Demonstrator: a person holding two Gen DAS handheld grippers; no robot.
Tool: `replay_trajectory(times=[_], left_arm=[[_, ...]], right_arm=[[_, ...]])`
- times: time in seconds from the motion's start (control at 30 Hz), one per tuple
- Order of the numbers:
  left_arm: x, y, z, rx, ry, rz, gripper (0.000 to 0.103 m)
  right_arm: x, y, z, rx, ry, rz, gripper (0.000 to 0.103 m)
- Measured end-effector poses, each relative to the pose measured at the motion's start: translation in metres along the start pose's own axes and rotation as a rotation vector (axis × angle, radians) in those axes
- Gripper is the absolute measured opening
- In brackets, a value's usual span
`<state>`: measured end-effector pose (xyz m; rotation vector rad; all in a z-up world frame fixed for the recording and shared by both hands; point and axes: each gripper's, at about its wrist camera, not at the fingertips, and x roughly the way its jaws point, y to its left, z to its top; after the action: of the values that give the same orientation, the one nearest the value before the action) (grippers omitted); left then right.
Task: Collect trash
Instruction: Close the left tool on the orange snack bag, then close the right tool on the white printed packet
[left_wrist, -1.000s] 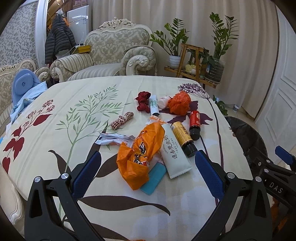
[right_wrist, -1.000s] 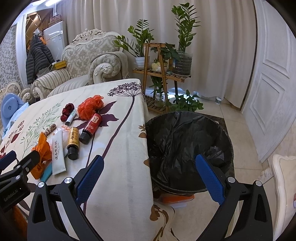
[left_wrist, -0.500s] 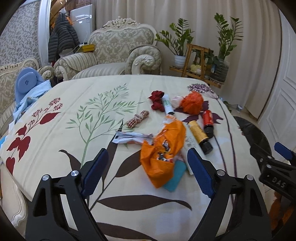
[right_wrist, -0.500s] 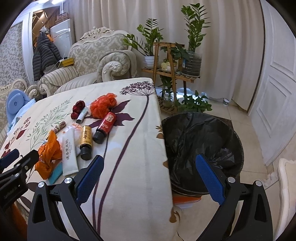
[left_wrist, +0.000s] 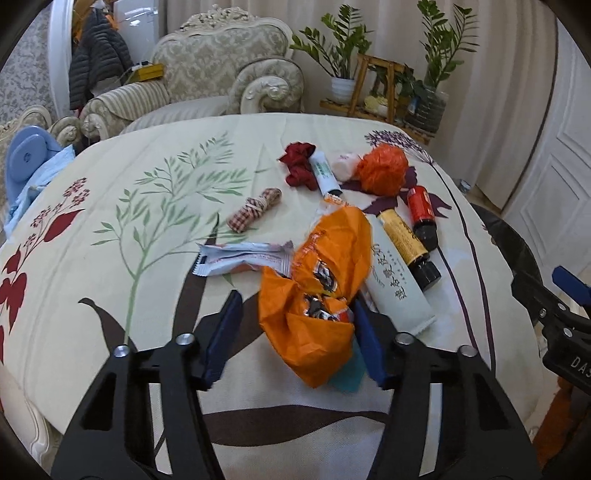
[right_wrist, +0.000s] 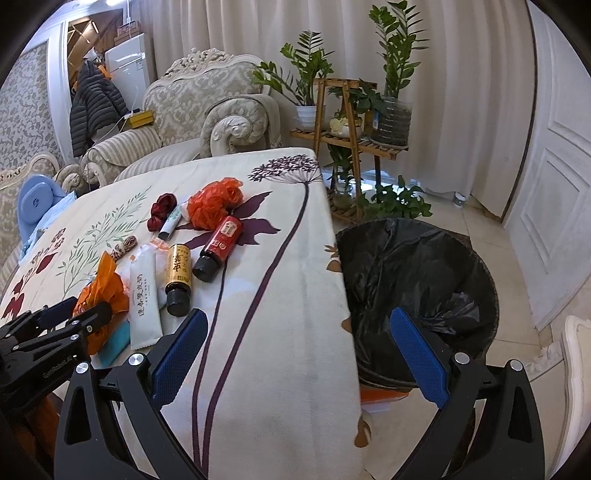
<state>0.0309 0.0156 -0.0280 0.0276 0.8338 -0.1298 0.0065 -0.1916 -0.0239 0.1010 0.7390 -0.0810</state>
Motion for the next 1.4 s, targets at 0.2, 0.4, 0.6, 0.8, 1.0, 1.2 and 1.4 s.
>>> replay_trajectory(times=[0.2,0.4,0.6,0.8,1.0,1.2,1.4], left_arm=[[-0.004,0.001,-0.002,0.008,-0.022,-0.007,0.041],[-0.017,0.008,-0.001,-0.001,-0.043,-0.021,0.041],[-0.023,0.028,-0.003,-0.033,-0.046,0.001,0.041],[-0.026,0.054,-0.007,-0.064,-0.051,0.068,0.041],[-0.028,0.075,-0.013,-0.089,-0.050,0.094,0.041],[-0.029,0.086,-0.016,-0.098,-0.054,0.104,0.041],[-0.025,0.091,-0.013,-0.112,-0.054,0.090,0.041]], right_arm=[[0.003,0.009,0.000,-0.021,0.014,0.024,0.090],[0.009,0.019,0.001,-0.030,0.047,0.046,0.063],[0.008,0.040,0.001,-0.069,0.054,0.091,0.063],[0.010,0.067,0.001,-0.116,0.071,0.136,0.063],[0.017,0.094,-0.003,-0.164,0.090,0.146,0.060],[0.027,0.112,-0.003,-0.201,0.114,0.150,0.049],[0.035,0.118,-0.003,-0.220,0.133,0.142,0.037]])
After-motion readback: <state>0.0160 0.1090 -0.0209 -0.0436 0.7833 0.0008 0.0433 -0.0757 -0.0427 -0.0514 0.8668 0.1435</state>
